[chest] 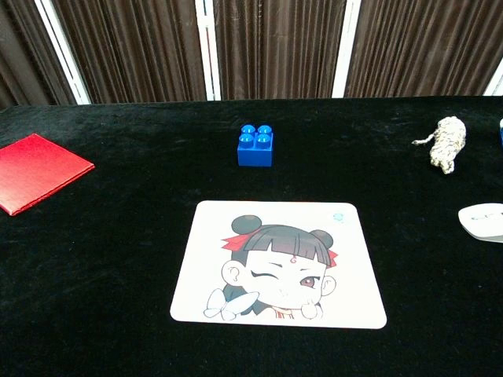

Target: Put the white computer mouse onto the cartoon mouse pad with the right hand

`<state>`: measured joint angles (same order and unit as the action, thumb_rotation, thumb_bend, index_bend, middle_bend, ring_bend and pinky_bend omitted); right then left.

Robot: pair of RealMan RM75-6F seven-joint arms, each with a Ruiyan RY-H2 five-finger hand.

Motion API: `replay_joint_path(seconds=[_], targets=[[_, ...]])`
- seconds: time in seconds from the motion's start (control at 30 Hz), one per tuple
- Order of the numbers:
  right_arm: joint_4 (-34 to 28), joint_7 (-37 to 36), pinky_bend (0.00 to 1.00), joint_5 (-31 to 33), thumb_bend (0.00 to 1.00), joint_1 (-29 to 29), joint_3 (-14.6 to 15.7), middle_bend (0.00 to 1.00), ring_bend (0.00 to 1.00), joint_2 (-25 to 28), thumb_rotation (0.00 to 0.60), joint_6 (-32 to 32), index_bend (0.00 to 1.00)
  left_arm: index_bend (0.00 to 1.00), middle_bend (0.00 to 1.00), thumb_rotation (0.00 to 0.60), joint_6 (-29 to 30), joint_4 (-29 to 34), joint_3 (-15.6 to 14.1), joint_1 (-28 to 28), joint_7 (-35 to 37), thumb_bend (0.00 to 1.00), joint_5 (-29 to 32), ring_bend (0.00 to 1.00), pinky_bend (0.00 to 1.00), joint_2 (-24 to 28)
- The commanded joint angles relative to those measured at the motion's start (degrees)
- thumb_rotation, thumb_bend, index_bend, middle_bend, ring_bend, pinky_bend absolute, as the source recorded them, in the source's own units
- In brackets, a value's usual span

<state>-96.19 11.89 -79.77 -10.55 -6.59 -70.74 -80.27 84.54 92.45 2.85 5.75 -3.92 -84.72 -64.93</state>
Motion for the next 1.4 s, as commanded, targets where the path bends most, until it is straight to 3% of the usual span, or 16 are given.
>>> replay_joint_path(seconds=[0.03,1.4], targets=[[-0.1,0.0,0.0,-0.1,0.06,0.0,0.0,0.0,0.0,0.1,0.6,0.0,0.18,0.0,0.0,0.6,0.0,0.0,0.0,0.0,-0.1,0.24,0.0,0.0,0.0,0.0],[-1.4,2.1,0.0,0.8,0.07,-0.3,0.5,0.0,0.0,0.4,0.6,1.3,0.18,0.0,0.0,0.6,0.2,0.1,-0.1,-0.1,0.4,0.24,-0.1,0.0,0.0,0.1]])
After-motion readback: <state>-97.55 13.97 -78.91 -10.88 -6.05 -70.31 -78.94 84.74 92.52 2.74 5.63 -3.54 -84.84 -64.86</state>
